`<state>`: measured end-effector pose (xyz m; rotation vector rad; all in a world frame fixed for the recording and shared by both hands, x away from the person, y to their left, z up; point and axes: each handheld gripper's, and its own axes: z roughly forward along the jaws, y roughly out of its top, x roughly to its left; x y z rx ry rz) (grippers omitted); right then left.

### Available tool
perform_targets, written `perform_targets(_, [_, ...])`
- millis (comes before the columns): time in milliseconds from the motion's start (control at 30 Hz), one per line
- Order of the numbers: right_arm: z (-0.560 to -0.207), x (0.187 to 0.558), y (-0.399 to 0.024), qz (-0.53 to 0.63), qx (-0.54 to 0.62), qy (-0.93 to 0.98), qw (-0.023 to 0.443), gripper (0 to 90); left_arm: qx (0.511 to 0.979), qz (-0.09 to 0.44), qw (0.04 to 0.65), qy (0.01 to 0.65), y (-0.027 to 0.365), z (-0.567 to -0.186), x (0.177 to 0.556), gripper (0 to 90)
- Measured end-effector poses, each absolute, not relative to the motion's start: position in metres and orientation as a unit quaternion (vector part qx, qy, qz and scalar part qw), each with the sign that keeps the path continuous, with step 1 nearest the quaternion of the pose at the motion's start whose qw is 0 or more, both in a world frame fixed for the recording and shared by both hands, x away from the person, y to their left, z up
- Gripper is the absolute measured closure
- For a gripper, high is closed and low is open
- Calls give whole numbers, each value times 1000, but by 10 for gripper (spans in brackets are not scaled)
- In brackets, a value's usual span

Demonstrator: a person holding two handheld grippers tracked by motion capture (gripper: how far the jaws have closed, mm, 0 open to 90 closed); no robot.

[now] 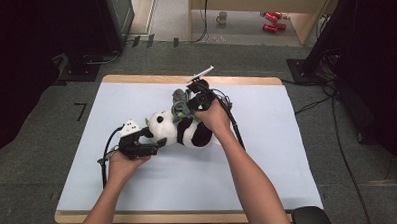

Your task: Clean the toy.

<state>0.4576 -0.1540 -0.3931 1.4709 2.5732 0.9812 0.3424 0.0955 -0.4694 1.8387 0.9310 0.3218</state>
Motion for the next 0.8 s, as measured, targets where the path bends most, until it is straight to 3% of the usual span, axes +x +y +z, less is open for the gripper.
perform_targets(233, [-380,455,-151,333,470,817,23,795,755,130,501,403,94,-469,343,383])
perform_targets(600, [-333,435,-112,399,403,823,19,796,759,116,493,409,99,-462,345,413])
perform_targets(800, [-340,422,-80,385,378,842,8,796,749,105,495,427,99,-455,348,460])
